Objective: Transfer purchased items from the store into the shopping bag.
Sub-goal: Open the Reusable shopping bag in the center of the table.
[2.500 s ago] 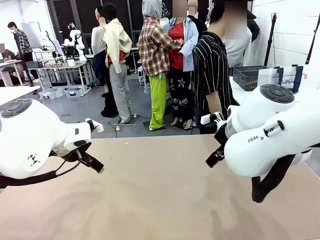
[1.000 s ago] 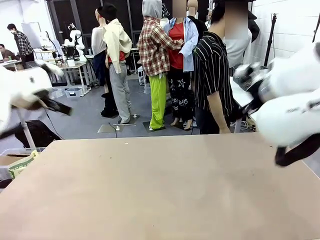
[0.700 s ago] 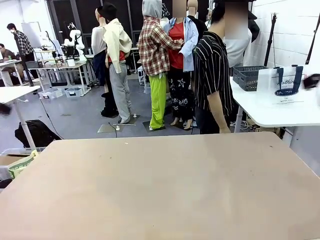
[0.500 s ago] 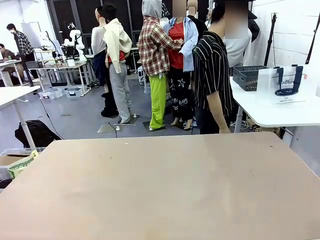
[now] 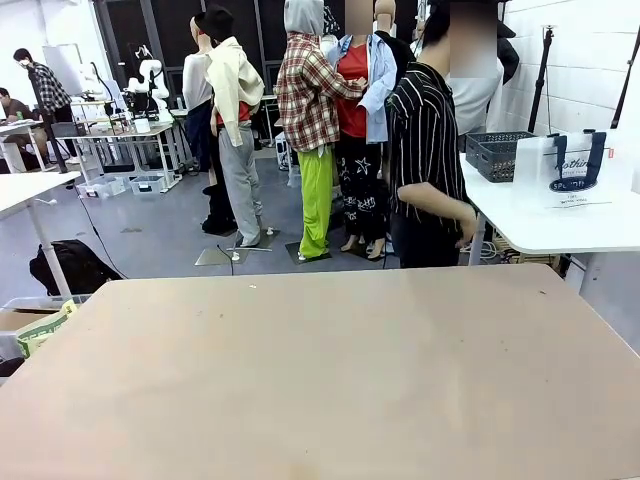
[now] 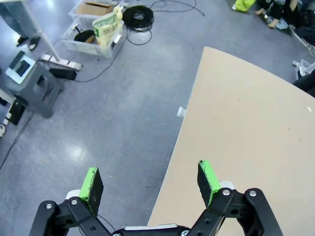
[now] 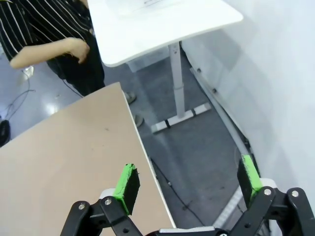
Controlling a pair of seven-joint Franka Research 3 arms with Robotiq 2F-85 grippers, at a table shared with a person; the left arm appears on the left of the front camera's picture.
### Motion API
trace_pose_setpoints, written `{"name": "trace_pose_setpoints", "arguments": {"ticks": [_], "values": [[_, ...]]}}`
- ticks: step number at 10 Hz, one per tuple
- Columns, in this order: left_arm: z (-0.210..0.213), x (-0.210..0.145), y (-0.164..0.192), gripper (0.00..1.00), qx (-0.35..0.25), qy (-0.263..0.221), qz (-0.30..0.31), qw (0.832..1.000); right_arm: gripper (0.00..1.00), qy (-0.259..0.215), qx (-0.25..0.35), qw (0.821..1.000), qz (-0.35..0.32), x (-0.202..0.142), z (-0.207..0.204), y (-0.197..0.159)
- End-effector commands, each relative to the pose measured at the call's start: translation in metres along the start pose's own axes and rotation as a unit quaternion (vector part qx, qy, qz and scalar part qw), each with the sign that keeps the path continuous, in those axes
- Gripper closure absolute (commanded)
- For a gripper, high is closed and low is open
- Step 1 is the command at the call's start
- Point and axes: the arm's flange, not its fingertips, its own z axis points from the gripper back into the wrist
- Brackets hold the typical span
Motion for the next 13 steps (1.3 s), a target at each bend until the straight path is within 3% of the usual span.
{"name": "trace_pose_setpoints", "arguments": {"ticks": [1,13], "values": [[0.0019,-0.001,0.0043,0.0,0.017,0.004,-0.013,1.0,0.0,-0.002,-0.01,1.0,0.012,0.0024,0.0074,0.0025],[0.0005,-0.0005,0.0042,0.0,0.01,0.001,-0.01,1.0,0.0,-0.002,-0.01,1.0,0.012,0.0024,0.0074,0.0025]]}}
